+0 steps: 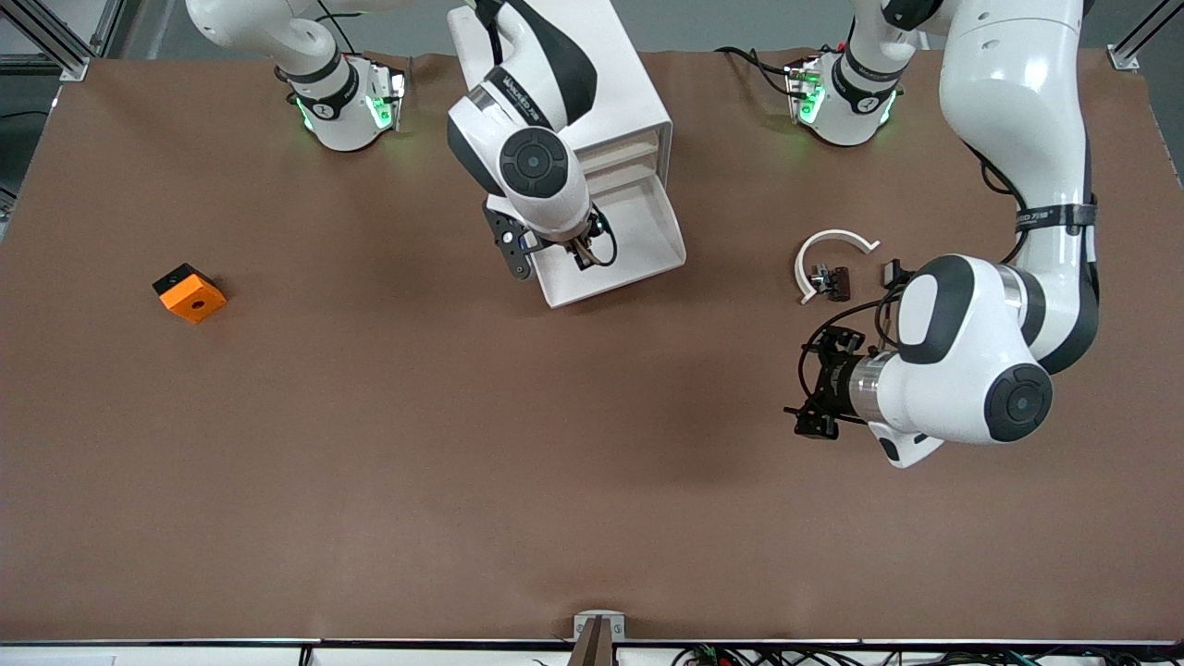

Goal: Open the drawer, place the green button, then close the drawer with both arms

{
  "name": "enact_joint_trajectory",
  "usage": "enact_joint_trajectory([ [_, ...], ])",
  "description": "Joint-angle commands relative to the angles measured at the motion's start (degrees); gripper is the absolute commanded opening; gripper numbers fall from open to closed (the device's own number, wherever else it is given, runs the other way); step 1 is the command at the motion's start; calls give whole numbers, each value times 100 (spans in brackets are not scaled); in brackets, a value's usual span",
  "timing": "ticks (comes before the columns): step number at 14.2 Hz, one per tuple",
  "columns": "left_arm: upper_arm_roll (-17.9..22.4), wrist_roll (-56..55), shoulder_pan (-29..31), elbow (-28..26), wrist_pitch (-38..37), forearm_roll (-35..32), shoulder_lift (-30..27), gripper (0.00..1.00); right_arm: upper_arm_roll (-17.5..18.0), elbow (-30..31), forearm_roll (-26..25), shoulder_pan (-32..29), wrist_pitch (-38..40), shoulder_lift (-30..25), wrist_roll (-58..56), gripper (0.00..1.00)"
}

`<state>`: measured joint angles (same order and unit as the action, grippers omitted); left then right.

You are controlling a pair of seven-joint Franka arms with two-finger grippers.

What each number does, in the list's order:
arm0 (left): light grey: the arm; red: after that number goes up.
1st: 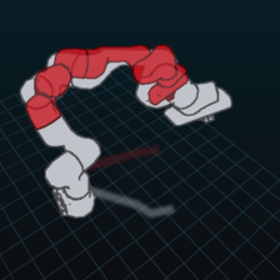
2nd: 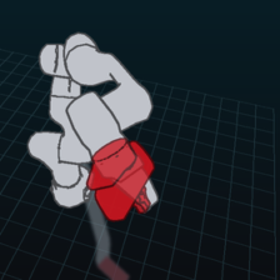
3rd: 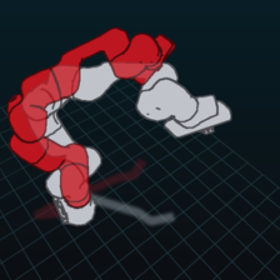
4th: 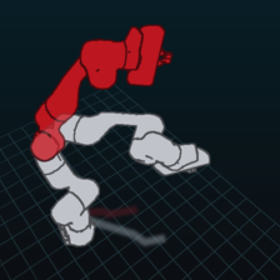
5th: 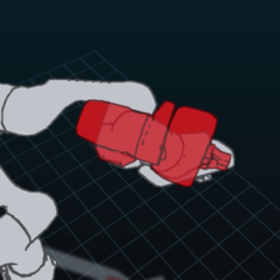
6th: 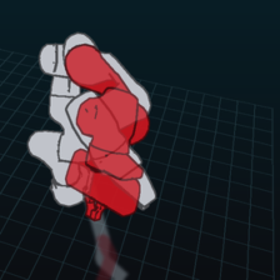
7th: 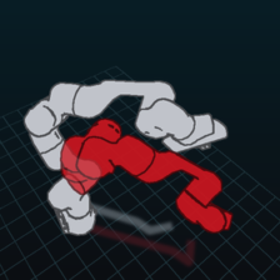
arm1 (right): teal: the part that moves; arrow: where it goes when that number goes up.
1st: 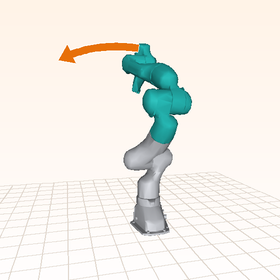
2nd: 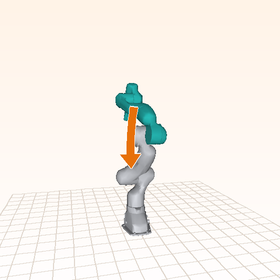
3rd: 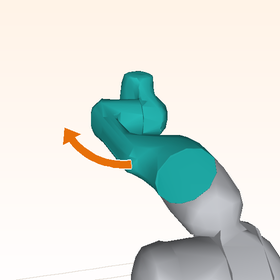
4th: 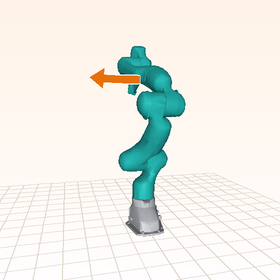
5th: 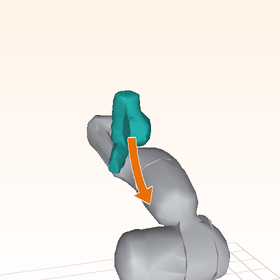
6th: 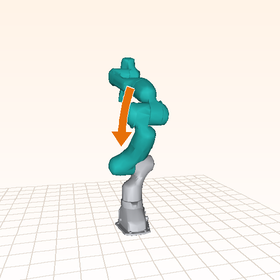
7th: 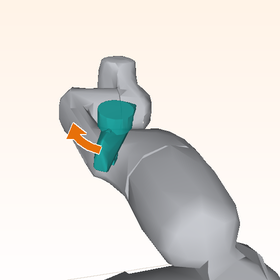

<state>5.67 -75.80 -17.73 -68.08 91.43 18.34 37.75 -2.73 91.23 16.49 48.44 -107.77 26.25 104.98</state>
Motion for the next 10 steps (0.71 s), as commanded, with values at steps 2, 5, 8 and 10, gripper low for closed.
enact_joint_trajectory([
  [2, 30, 1346, -38, -136, 6, -549, -285, 100, -61, -9, 91, 253, -419, 389, 198, 14],
  [5, 13, 1839, -55, -136, 85, -1015, -294, 100, -61, -18, 91, 376, -683, 609, 198, 15],
  [8, 21, 2962, -20, -258, 129, -1051, -434, 100, -61, -9, 91, 377, -719, 653, 198, 15],
  [10, 30, 3395, -11, -338, 129, -1060, -496, 100, -61, -18, 91, 403, -727, 688, 198, 18],
])
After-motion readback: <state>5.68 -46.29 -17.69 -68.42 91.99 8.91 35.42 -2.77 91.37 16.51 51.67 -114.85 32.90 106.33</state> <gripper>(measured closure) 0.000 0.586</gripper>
